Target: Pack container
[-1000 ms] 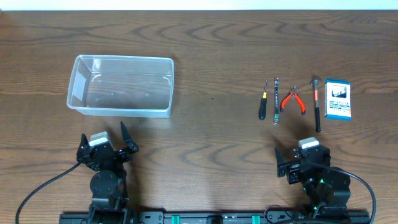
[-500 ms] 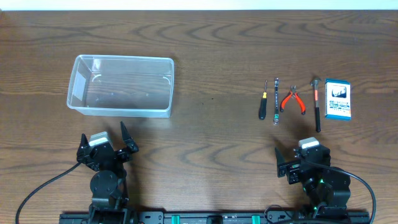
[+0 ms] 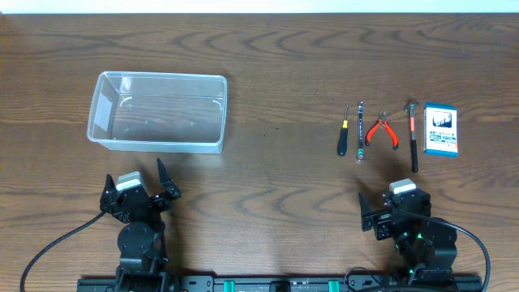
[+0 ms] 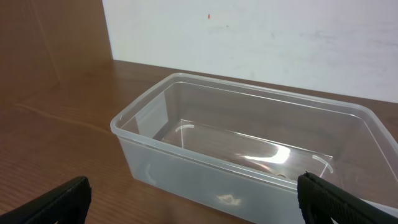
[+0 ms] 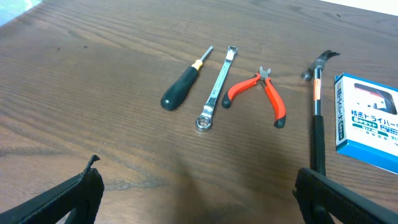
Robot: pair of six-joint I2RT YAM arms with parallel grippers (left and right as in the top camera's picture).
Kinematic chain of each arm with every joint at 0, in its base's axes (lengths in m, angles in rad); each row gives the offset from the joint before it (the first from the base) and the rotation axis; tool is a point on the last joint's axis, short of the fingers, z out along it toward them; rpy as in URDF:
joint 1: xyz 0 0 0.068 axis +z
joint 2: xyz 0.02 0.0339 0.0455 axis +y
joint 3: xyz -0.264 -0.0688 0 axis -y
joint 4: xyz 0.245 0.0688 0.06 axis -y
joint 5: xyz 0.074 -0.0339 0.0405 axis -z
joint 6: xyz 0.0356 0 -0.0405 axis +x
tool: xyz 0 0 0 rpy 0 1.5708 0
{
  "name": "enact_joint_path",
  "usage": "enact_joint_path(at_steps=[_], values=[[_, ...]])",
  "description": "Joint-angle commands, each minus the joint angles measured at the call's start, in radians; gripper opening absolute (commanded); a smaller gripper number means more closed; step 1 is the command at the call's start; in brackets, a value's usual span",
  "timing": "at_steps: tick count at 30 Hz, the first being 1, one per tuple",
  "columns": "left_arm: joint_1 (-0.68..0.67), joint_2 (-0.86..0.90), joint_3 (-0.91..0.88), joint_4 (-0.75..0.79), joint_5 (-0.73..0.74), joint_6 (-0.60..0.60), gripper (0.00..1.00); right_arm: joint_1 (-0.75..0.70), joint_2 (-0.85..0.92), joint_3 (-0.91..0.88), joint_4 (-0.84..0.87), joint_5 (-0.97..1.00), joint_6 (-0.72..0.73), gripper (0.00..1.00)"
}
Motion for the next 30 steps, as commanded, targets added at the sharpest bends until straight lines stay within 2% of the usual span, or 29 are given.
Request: enact_joint_path(at_steps=[1,30], values=[[-0.003,-0.004,-0.022,-0.029,-0.019,0.002,0.98,-0.009,-0.009,-0.005,0.002,-0.011,0.014,0.99],[-0.003,-0.004,-0.022,-0.029,-0.020,0.002,0.98,-0.009,-0.009,-0.005,0.024,-0.011,0.014,0.99]])
